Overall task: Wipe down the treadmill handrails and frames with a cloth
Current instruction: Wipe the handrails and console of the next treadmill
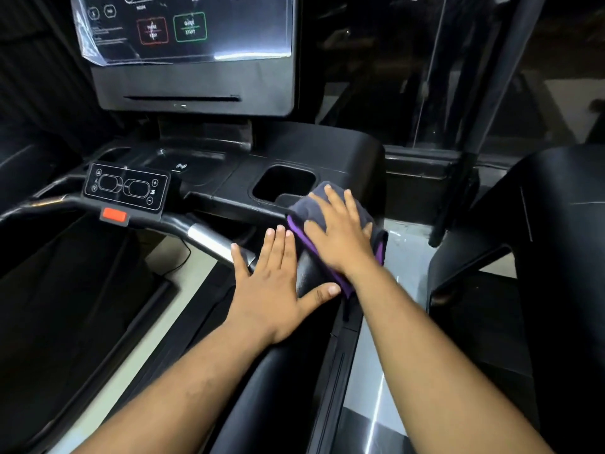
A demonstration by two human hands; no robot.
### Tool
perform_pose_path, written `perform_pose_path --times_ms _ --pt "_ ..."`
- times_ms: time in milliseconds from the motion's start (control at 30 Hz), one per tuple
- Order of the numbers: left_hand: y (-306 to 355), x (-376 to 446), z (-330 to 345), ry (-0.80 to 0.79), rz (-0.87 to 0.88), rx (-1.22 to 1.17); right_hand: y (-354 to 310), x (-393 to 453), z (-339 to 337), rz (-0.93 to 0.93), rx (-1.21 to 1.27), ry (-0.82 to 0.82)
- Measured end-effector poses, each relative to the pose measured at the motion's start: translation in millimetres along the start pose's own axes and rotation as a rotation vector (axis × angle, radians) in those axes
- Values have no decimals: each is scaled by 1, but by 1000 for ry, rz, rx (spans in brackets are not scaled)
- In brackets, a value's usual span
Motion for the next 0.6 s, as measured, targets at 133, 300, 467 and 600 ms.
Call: perform_pose_path --times_ms 133,300,467,600 --pt "-5 9 -5 -14 -26 -1 0 47 -15 127 -17 -26" --pt "-14 11 -7 11 -30 -14 -11 -27 10 -15 -2 -14" --pt "-10 14 -4 21 7 23 22 18 -7 5 135 86" --pt "-9 12 -6 46 9 0 49 34 -17 235 450 201"
Point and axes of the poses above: each hand's wrist, its own x-axis towards the middle knuckle, its own z-axis out of the palm, y = z × x, the point moved 6 cm from there along x, towards the middle knuckle, and after that the axes turned 2 degrees about x, right-handed, at the moved point
